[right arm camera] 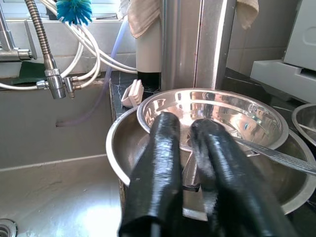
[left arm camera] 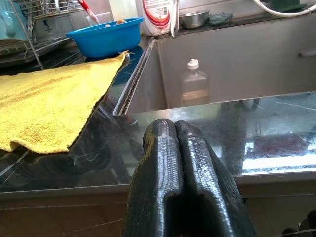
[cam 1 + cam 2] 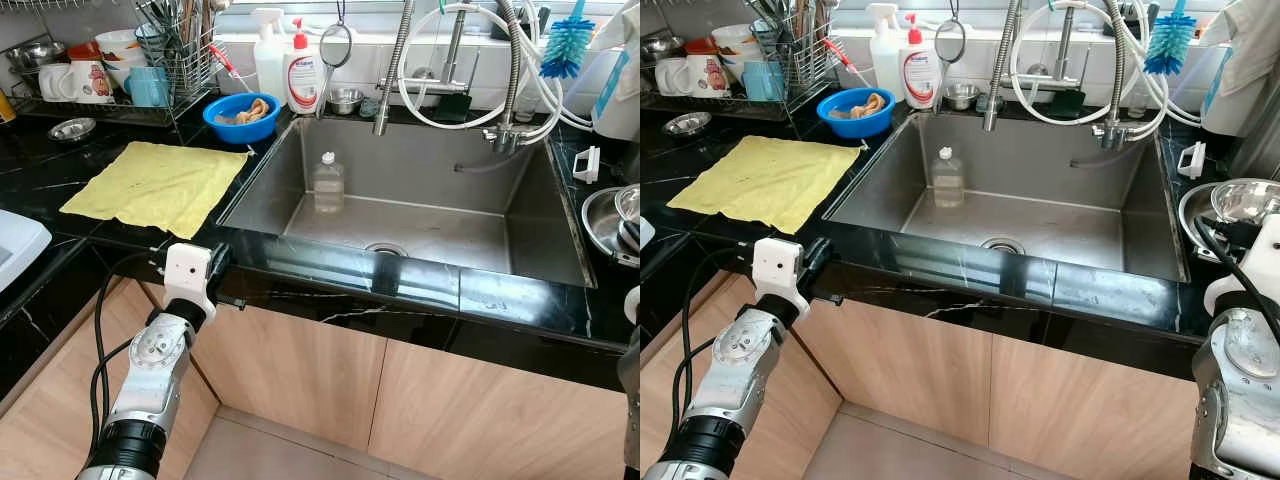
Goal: Kitchen organization
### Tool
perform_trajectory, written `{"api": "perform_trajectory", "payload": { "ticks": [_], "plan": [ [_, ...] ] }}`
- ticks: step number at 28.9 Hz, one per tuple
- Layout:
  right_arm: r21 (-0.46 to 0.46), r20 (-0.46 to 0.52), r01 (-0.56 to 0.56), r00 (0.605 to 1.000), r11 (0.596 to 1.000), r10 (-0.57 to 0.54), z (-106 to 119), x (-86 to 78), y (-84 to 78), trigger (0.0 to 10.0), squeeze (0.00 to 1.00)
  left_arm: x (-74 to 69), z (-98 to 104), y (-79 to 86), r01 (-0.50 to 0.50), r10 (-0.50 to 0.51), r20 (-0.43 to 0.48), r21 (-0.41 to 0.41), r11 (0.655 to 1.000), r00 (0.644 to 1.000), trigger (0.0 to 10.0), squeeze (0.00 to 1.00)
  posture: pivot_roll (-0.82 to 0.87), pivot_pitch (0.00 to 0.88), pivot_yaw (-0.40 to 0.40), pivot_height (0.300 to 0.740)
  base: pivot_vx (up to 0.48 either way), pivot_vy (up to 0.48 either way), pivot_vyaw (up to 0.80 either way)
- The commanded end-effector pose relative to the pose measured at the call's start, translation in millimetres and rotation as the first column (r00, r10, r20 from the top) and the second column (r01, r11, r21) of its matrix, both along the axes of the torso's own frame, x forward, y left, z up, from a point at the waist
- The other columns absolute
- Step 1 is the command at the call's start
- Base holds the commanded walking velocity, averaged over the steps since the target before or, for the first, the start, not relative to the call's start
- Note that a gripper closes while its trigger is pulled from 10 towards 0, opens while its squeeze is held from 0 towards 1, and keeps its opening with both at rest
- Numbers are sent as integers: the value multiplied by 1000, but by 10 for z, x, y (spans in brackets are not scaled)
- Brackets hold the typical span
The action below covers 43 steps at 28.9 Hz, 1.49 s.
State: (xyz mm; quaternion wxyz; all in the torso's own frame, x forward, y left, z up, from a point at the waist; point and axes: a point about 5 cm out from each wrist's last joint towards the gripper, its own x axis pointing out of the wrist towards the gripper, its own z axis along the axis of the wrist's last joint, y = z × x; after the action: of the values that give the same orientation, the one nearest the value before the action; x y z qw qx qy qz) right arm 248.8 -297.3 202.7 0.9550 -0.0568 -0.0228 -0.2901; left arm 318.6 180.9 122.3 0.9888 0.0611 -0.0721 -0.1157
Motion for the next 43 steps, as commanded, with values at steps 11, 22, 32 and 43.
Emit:
{"api": "perform_trajectory", "payload": {
  "ticks": [11,22,32,43],
  "plan": [
    [-6,7,-10,1000,1000,10,49,34,11,0,0,12,31,29,-14,14,9,13,1000,1000,10000,0,-23,0,50,740,0,0,0],
    [-57,161,-29,986,998,37,467,122,77,0,0,22,35,36,-18,18,10,12,1000,1000,10000,0,-28,0,52,740,0,0,0],
    [-126,242,-88,963,988,116,787,235,214,1608,0,27,33,30,-22,22,10,8,1000,1000,10000,0,-30,0,50,740,0,0,0],
    [-78,-49,-648,762,758,646,371,890,868,10000,0,43,23,3,-26,26,9,1,1000,1000,10000,0,-32,0,46,740,0,0,0]
  ]
}}
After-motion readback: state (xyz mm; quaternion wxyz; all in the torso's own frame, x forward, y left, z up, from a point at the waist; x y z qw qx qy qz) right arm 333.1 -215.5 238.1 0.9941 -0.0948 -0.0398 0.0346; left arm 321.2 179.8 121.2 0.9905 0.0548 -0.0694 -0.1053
